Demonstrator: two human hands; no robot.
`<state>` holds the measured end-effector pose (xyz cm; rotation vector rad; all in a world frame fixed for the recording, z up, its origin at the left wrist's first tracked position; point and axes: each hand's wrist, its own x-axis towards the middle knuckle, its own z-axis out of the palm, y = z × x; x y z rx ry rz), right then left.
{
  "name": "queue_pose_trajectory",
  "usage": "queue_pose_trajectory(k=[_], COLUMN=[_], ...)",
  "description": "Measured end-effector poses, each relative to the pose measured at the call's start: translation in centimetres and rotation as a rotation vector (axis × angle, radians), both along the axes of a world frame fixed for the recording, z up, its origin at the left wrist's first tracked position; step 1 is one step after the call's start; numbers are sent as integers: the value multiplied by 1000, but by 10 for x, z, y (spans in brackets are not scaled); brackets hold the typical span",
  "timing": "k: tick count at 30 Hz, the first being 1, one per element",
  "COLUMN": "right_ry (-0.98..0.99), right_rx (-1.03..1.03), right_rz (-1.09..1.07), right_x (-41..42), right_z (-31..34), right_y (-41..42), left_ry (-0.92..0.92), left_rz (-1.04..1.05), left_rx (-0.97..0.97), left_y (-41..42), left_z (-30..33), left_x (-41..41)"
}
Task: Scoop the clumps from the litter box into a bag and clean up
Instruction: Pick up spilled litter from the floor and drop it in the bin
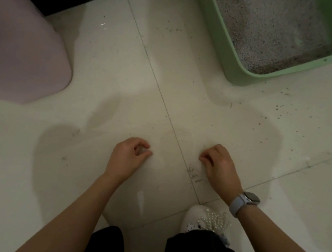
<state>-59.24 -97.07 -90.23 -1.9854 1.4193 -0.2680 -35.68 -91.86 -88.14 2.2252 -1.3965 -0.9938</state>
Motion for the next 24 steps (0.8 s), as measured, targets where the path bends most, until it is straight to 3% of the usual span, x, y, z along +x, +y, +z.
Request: queue_pose_trajectory(k=[5, 11, 17, 19, 24], right_ry=[37, -92, -59, -32, 18], right_rx=[-47, 28, 19, -10, -157], right_rz=[20, -181, -135, -71, -25], right_x=[5, 1, -3, -3, -2], right_z=[0, 8, 5, 1, -8], right_y=[3, -3, 3, 4, 7], left_ry=[-36, -47, -150, -114, 127], left_rz=[-25, -62, -100, -39, 358], left_rx=[-27, -86, -85, -72, -50], left_y=[4, 8, 12, 8, -14], left_z=[-2, -9, -12, -9, 5], left_x=[-5, -5, -8, -9, -12])
